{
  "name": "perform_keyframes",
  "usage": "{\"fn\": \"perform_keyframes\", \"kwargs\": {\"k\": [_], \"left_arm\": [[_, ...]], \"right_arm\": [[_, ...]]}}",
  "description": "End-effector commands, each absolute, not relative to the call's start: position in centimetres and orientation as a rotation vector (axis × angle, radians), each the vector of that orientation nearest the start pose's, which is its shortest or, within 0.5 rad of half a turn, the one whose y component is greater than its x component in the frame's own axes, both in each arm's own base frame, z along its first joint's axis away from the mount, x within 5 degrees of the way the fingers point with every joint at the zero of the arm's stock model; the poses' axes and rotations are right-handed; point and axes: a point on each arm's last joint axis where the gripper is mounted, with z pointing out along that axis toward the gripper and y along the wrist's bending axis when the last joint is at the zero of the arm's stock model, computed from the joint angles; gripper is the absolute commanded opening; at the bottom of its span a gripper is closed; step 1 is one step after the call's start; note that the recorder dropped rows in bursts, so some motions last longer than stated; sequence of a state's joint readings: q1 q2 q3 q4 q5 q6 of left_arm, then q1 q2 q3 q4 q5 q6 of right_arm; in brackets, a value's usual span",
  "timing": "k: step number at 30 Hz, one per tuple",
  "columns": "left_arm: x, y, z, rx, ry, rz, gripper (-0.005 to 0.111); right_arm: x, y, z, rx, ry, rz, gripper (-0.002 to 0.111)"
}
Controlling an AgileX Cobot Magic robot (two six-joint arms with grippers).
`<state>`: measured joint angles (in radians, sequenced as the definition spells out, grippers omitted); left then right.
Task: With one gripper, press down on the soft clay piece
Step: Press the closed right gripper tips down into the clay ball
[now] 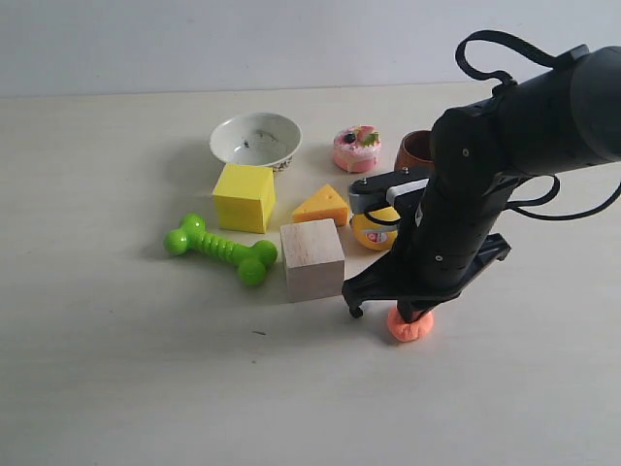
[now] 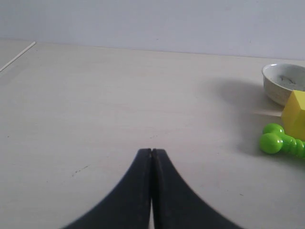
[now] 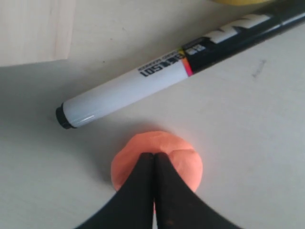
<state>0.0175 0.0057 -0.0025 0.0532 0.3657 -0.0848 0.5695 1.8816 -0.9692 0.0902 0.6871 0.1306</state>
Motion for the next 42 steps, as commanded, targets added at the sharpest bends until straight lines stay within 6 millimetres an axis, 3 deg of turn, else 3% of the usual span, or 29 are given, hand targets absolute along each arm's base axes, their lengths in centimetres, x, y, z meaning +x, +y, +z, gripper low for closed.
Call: {"fn": "perform_keyframes", "kwargs": {"k": [1,33,42], "left_arm": [[5.3,0.2,18.1,-0.057,1.84,-0.001,0.0],[5.3,0.2,18.1,-0.057,1.84,-0.001,0.0],[5.3,0.2,18.1,-0.057,1.84,-0.001,0.0]], "right_arm": [[25.7,17.1,10.6,-0.575,3.117,0.086,0.0],[25.6,17.1,9.4,-0.576,3.157,0.066,0.0],[26.3,17.3,11.9,-0.594,3.063,0.086,0.0]]}}
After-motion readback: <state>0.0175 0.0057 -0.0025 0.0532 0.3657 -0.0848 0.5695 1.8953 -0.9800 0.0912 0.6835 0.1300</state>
